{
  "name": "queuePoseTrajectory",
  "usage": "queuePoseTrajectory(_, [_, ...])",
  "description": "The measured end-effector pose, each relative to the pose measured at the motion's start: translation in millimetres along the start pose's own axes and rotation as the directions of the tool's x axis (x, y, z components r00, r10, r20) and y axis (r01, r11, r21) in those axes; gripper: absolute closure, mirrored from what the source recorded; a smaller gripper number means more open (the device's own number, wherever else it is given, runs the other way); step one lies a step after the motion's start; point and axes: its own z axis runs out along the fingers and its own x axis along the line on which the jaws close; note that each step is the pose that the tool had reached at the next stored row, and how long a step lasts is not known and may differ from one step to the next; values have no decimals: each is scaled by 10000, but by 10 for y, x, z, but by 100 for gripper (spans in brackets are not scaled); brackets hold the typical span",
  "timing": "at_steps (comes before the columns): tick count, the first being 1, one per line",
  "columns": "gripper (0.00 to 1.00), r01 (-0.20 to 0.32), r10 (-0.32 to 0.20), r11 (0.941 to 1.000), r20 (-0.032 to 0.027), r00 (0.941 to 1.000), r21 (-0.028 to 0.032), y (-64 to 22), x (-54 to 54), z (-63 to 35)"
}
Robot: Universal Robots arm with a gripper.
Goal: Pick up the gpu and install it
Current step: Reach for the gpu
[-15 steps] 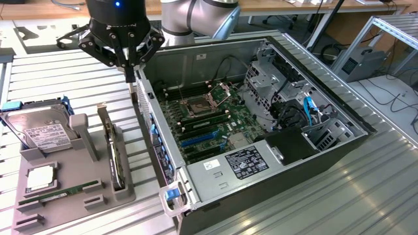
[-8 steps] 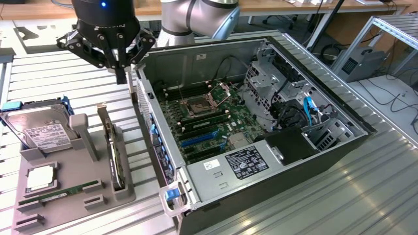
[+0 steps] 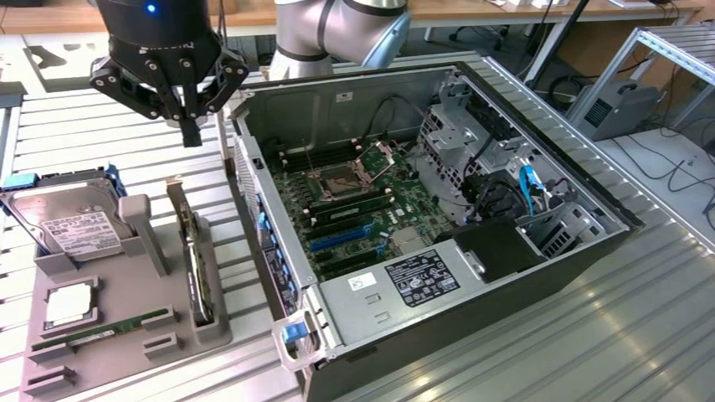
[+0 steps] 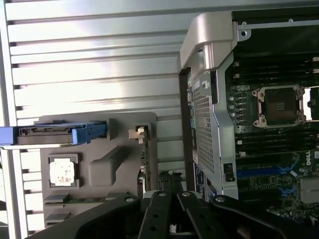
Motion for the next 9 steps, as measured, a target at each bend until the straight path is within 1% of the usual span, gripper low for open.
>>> queuePoseTrajectory(5, [89,0,0,10000,0,10000,0,-5,71,-3])
queuePoseTrajectory(9, [89,0,0,10000,1,10000,0,-7,98,-3])
